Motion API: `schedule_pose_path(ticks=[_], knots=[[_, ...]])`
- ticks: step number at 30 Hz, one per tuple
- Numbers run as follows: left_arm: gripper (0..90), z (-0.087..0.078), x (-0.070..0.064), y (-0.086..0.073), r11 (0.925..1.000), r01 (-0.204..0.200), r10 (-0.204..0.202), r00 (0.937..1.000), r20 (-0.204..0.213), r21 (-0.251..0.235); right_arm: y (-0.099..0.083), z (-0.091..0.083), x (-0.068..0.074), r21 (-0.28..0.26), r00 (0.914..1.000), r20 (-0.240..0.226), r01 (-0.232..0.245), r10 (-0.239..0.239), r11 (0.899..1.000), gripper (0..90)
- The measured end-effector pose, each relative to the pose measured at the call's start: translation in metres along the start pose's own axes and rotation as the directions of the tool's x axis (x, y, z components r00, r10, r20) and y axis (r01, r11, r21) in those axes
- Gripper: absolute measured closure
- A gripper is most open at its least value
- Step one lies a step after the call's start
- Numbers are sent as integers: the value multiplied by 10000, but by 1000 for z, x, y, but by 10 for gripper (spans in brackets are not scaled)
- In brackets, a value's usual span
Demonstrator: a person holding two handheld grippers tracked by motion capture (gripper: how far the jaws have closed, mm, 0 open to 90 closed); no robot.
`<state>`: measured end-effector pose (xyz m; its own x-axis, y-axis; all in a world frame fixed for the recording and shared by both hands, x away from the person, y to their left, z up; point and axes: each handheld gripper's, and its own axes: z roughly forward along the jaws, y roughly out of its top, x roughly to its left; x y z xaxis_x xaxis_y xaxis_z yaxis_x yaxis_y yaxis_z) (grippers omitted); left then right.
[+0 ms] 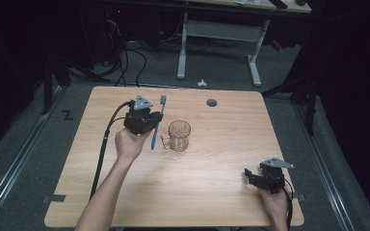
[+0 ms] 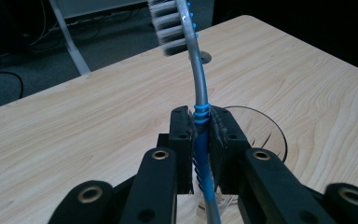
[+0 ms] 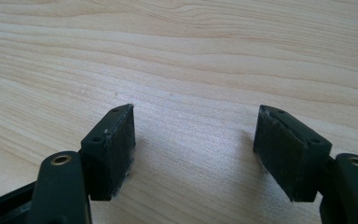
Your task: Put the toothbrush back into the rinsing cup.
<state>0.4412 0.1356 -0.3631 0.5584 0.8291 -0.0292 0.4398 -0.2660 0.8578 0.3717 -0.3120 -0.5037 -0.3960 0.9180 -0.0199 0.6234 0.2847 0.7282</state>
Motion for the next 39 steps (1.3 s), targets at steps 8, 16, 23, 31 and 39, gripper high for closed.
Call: schedule_pose_path(ticks=[8,16,23,31,39], knots=[[803,5,1,3,9996,153,-151,9999,84,-247,0,0,0,5,10000,0,-50,50,10000,296],[803,12,2,4,9995,254,-251,9995,169,-170,0,0,0,10,10000,-1,-46,46,10000,296],[803,17,-1,12,9996,158,-153,9997,170,-244,0,0,0,7,10000,1,-43,43,10000,296],[803,23,0,15,9991,224,-220,9997,114,-360,0,0,0,7,10000,0,-57,57,10000,296],[803,27,3,14,9980,354,-356,9994,-41,-525,0,0,0,6,10000,0,-54,54,10000,296]])
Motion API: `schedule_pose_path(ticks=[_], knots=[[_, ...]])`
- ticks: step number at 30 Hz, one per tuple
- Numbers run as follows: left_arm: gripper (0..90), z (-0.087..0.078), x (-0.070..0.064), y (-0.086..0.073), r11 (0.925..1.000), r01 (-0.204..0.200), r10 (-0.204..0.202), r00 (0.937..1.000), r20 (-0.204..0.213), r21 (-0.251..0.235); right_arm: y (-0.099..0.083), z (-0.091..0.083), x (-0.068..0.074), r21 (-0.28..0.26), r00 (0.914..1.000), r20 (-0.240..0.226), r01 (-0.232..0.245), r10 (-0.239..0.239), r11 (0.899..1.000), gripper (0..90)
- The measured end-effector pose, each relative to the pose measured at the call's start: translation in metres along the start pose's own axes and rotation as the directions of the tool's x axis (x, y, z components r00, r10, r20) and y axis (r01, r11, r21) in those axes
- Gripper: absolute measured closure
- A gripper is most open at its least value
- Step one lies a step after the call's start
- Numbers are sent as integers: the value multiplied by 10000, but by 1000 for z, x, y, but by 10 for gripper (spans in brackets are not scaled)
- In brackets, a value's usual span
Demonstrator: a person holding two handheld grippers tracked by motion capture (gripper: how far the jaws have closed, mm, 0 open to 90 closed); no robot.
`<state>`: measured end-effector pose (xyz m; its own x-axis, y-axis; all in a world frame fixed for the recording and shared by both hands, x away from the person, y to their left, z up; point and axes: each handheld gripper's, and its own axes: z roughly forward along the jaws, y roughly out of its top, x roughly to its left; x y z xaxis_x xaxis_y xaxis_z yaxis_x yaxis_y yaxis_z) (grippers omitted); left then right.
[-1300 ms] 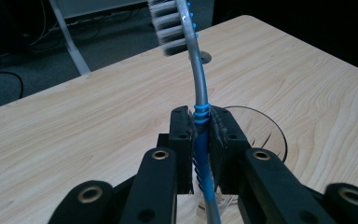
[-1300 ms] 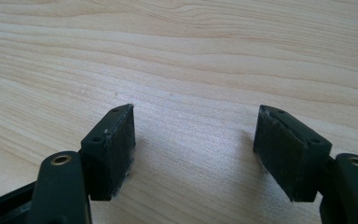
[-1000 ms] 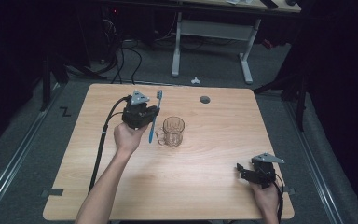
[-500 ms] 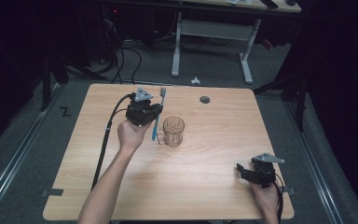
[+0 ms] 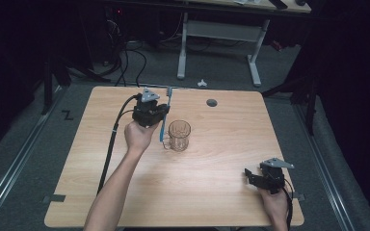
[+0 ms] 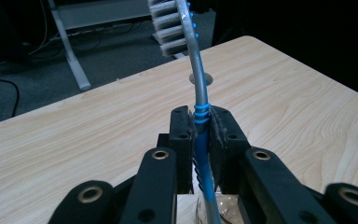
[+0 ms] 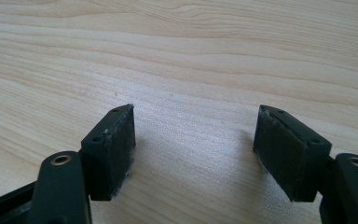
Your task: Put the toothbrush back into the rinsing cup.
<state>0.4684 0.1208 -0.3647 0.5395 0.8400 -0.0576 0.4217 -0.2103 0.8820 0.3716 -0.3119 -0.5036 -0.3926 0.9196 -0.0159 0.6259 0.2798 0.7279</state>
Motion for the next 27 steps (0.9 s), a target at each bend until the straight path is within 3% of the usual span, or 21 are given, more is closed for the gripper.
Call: schedule_pose_path(ticks=[12,27], knots=[[803,5,1,1,9989,208,-218,9995,-242,-409,0,0,0,1,10000,-7,5,-5,10000,296],[802,11,-2,0,9976,-10,-13,9995,-328,-697,0,0,0,-11,10000,-19,56,-56,10000,295]])
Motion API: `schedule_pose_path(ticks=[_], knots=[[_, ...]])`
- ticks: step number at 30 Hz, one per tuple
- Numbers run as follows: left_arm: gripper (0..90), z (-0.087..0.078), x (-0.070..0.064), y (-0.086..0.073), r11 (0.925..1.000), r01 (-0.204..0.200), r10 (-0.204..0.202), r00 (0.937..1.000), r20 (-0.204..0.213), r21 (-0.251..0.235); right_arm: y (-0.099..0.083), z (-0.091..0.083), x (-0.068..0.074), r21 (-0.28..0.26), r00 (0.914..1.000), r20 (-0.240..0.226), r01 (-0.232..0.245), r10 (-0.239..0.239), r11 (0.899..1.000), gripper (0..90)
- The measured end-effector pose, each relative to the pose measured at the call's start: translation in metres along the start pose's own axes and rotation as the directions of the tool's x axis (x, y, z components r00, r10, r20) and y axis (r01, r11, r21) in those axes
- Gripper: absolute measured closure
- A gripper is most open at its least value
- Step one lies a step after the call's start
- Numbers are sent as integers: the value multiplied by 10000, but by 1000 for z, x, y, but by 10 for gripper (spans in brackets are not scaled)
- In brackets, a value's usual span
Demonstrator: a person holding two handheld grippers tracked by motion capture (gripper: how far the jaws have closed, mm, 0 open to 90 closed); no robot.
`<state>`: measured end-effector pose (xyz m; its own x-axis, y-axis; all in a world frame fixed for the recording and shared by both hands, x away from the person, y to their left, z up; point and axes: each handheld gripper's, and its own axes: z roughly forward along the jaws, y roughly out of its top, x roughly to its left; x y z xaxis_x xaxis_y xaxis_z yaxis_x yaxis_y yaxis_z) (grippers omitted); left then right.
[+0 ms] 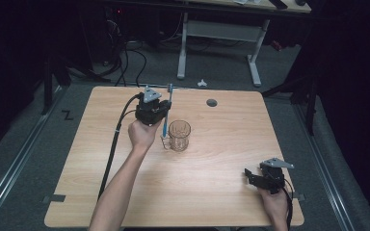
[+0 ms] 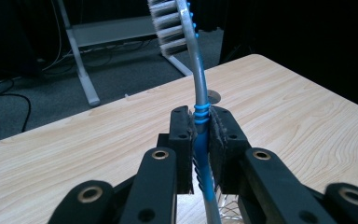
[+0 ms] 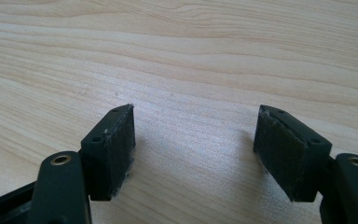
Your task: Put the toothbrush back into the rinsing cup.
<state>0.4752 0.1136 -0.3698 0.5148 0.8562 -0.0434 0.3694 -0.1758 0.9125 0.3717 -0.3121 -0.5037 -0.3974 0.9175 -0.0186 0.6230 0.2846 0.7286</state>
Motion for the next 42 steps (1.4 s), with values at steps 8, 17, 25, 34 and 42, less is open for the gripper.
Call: schedule_pose_path(ticks=[8,17,25,34,42], knots=[[799,3,-2,-1,9999,-128,127,9999,98,99,0,0,0,1,10000,0,0,0,10000,296],[794,0,-2,-1,9995,-163,157,9996,238,267,0,0,0,3,10000,5,-3,3,10000,295],[792,-1,-2,-2,9987,-212,195,9990,391,460,0,0,0,1,10000,5,-3,3,10000,296],[792,-4,-2,-2,9972,-318,287,9985,468,677,0,0,0,1,10000,4,7,-7,10000,295],[791,-8,-4,-4,9962,-408,366,9978,547,772,0,0,0,10,10000,10,-21,21,10000,296]])
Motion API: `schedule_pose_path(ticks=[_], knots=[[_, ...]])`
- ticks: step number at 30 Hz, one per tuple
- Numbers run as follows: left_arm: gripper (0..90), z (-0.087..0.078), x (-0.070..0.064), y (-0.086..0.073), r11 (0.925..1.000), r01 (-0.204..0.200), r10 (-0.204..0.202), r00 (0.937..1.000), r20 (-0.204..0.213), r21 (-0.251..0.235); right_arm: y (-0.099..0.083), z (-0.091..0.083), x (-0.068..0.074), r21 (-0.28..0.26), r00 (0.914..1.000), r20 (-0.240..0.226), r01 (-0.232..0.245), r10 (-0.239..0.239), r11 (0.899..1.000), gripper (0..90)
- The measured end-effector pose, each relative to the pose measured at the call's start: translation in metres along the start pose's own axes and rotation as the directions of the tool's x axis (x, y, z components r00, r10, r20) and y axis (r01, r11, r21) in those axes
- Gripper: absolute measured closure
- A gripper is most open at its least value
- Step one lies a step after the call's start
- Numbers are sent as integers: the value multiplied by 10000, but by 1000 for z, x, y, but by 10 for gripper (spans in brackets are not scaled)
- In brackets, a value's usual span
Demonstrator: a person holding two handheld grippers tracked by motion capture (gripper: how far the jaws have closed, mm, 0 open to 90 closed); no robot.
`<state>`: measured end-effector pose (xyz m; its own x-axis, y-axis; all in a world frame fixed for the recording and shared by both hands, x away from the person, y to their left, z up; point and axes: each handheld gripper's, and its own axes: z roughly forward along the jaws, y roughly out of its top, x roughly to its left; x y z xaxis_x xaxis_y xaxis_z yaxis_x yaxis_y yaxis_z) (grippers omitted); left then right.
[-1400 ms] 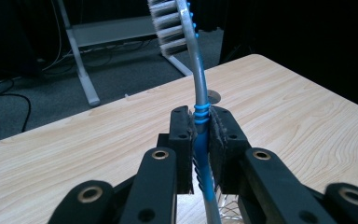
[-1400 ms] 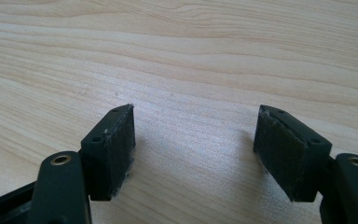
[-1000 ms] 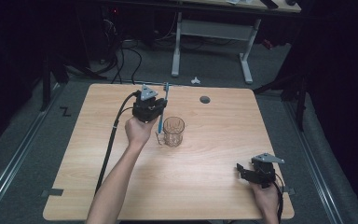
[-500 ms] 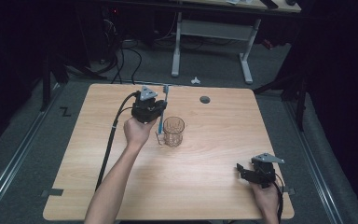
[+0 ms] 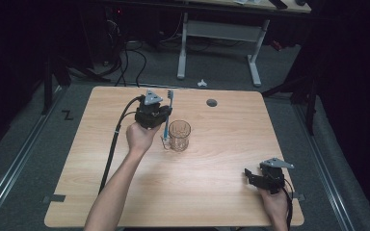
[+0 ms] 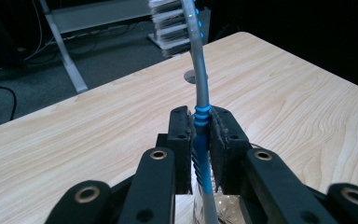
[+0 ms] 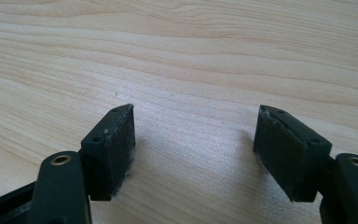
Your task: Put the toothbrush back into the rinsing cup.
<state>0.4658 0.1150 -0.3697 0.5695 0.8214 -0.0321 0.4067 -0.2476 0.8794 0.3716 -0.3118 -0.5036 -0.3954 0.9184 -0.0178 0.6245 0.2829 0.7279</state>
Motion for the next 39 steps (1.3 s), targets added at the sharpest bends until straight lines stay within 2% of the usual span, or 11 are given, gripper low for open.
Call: schedule_pose_path(ticks=[18,30,35,39], knots=[[789,-5,-4,-2,9999,-93,92,9999,116,62,0,0,0,0,10000,-1,-6,6,10000,296],[788,-9,-7,-6,9996,-268,267,9996,100,116,0,0,0,2,10000,-2,-12,12,10000,296],[788,-10,-9,-8,9988,-432,433,9991,-33,213,0,0,0,3,10000,0,-16,16,10000,296],[788,-11,-10,-9,9987,-480,479,9988,54,189,0,0,0,2,10000,0,-17,17,10000,296]])
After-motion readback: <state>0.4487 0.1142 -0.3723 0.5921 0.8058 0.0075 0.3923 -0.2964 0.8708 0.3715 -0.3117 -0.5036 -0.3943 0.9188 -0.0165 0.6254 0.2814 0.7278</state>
